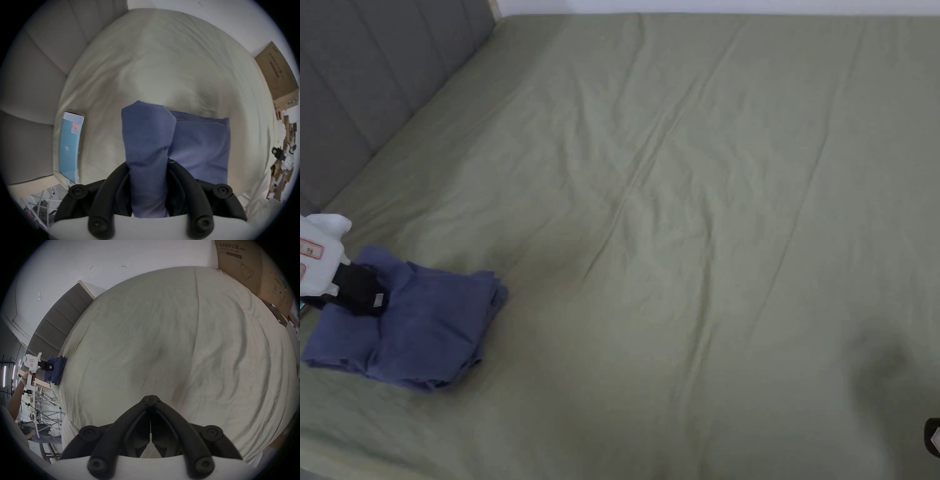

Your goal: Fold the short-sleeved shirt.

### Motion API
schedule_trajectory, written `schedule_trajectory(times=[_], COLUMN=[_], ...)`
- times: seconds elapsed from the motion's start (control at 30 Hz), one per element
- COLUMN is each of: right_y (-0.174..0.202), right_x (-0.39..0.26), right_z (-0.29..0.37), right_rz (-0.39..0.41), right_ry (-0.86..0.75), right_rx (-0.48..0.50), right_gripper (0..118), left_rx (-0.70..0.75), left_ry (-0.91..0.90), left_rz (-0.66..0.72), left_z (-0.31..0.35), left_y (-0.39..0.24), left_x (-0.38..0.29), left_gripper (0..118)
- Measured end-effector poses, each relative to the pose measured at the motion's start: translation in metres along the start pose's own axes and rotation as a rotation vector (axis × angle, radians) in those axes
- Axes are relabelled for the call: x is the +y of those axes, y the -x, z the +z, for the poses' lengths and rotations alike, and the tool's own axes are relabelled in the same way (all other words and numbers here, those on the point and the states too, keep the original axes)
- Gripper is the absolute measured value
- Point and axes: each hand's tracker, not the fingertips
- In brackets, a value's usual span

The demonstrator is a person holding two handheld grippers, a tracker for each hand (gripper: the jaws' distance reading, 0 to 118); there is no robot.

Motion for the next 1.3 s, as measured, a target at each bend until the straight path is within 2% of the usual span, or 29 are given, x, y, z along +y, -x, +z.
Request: schedule_trajectory(times=[0.07,0.2,0.27,0.3,0.33,0.4,0.43,0.57,0.73,0.8,0.87,0.97,1.07,1.17,1.27,1.3], right_y=[0.003,0.009,0.003,0.004,0.003,0.001,0.002,0.003,-0.002,-0.001,0.001,0.003,0.004,0.012,0.019,0.024], right_x=[0.000,0.000,0.000,0.000,0.000,-0.002,-0.002,-0.004,-0.004,-0.003,-0.001,0.002,0.003,0.001,-0.003,-0.006], right_z=[-0.001,0.002,0.001,0.002,0.002,0.003,0.005,0.014,0.033,0.044,0.059,0.081,0.103,0.127,0.151,0.159], right_rz=[0.004,0.015,0.015,0.015,0.017,0.017,0.014,0.023,0.014,0.031,0.058,0.069,0.092,0.129,0.142,0.148], right_ry=[0.008,0.011,0.010,0.008,0.010,0.002,-0.001,-0.020,-0.080,-0.123,-0.174,-0.253,-0.367,-0.485,-0.604,-0.648], right_rx=[0.001,0.008,0.015,0.014,0.014,0.020,0.029,0.042,0.068,0.054,0.045,0.031,-0.024,-0.094,-0.182,-0.197], right_gripper=[0,0,0,0,0,0,0,0,0,0,0,0,0,0,0,0], left_rx=[0.093,0.001,-0.066,-0.090,-0.112,-0.182,-0.202,-0.234,-0.203,-0.157,-0.181,-0.104,-0.028,-0.059,-0.003,0.012], left_ry=[-0.015,-0.050,-0.099,-0.122,-0.155,-0.204,-0.222,-0.270,-0.417,-0.527,-0.597,-0.713,-0.826,-0.918,-1.008,-1.015], left_rz=[-0.032,0.046,0.097,0.103,0.121,0.122,0.105,0.048,0.110,0.056,0.045,-0.016,-0.076,-0.062,-0.101,-0.072], left_z=[-0.003,0.005,0.019,0.026,0.034,0.046,0.049,0.063,0.090,0.110,0.133,0.165,0.196,0.220,0.232,0.236], left_y=[-0.004,0.002,-0.001,0.001,-0.003,-0.015,-0.027,-0.069,-0.121,-0.148,-0.178,-0.220,-0.260,-0.296,-0.327,-0.335], left_x=[0.000,-0.002,-0.005,-0.006,-0.009,-0.015,-0.022,-0.036,-0.057,-0.072,-0.088,-0.108,-0.126,-0.141,-0.153,-0.159], left_gripper=[82,90,89,87,78,23,1,0,0,0,0,0,0,0,0,0])
